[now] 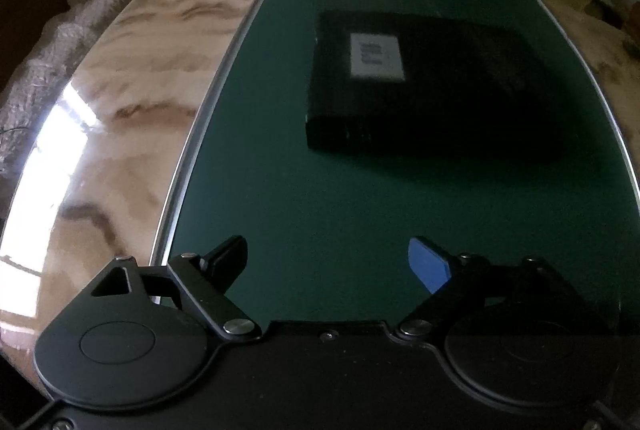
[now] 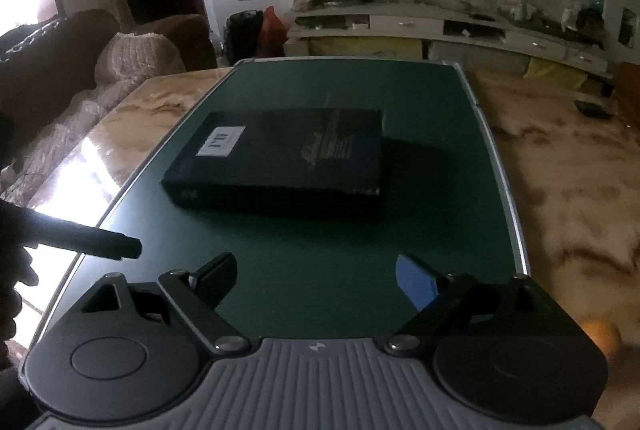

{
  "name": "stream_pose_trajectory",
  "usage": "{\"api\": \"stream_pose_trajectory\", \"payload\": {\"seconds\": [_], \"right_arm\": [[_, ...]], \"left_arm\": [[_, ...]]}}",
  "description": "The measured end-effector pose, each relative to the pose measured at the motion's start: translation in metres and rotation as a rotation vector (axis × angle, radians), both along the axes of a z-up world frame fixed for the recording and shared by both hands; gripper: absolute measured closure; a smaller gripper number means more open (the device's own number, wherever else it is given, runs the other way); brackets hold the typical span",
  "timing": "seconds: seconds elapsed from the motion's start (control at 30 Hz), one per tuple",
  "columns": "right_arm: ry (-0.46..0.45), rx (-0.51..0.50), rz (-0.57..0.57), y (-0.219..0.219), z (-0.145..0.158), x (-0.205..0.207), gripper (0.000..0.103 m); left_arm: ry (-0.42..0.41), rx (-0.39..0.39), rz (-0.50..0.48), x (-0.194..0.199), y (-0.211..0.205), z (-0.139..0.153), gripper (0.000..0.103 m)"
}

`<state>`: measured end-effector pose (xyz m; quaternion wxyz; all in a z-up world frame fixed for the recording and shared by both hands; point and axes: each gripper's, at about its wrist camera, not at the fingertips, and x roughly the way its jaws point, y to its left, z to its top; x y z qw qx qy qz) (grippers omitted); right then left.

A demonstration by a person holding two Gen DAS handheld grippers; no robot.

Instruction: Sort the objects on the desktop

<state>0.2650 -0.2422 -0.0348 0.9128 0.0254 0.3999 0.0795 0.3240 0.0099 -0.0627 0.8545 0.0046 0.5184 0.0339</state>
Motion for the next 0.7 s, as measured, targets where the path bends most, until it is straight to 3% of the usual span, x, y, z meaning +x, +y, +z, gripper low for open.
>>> {"api": "stream_pose_trajectory", "payload": {"seconds": [0.37,0.7], "right_arm": [[0.031,0.064,-0.015,-0.02,-0.038,0.088,0.017],[0.048,0.143,-0.049,-0.032,-0.064,0.149,0.017]], "left_arm": [[0.009,-0.084,0.065,0.079,0.024,-0.018,0.014],[-0.011,-0.099,-0.008,0.128,0.02,-0.029,0.013]]}}
